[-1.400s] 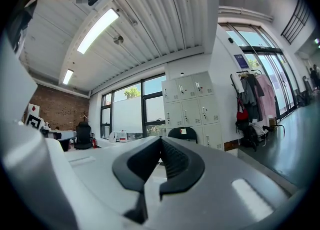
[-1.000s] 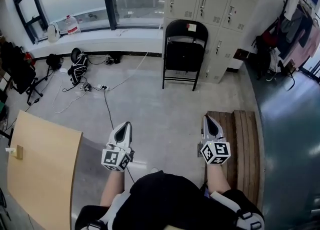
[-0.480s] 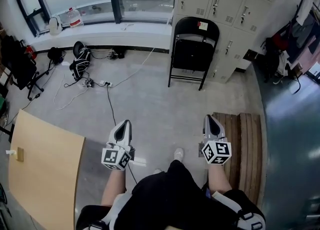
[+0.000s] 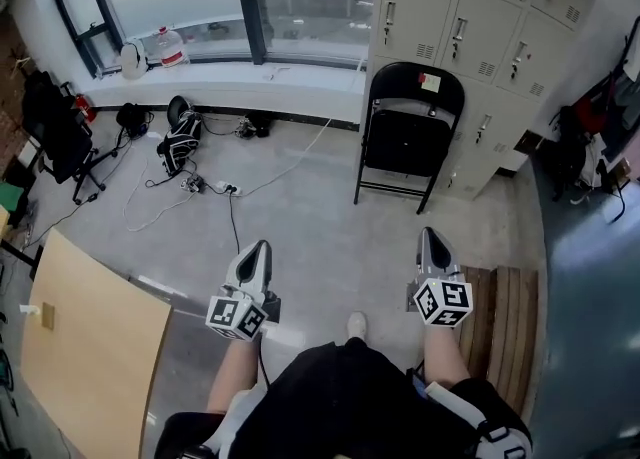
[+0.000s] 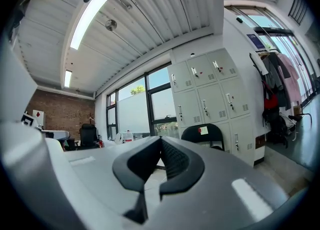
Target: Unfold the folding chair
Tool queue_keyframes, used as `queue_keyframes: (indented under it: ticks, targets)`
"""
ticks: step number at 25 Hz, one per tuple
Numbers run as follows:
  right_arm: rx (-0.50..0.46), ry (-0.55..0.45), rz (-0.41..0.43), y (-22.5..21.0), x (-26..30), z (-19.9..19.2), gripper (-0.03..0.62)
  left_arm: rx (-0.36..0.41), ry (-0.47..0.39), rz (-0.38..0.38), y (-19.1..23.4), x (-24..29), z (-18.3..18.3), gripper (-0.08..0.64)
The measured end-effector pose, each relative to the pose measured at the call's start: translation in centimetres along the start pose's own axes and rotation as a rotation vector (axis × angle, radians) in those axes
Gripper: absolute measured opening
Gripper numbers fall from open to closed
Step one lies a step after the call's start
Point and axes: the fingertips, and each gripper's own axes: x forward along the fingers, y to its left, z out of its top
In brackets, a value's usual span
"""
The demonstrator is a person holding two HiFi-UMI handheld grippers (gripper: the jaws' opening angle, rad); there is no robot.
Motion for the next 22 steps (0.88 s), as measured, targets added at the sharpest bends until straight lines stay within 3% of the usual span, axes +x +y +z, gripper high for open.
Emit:
queue_keyframes:
  ticks: [7,13,22]
  targets:
    - [-0.026,-0.017,0.02,-5.1,6.8,2.1,0.006,0.002,-0.009,0.017,0.5,8.1,-0.8,0.002]
    - [0.028,0.033,-0.001,-10.9,10.0,1.0,0.006,0.023,0.022,-0.013,-1.7,14.7,-3.5,0.002]
    - [0.046,0.059,-0.042,-15.8,13.2,0.6,0.006,0.019,0.062,-0.054,-3.4,21.4,-5.7,0.002]
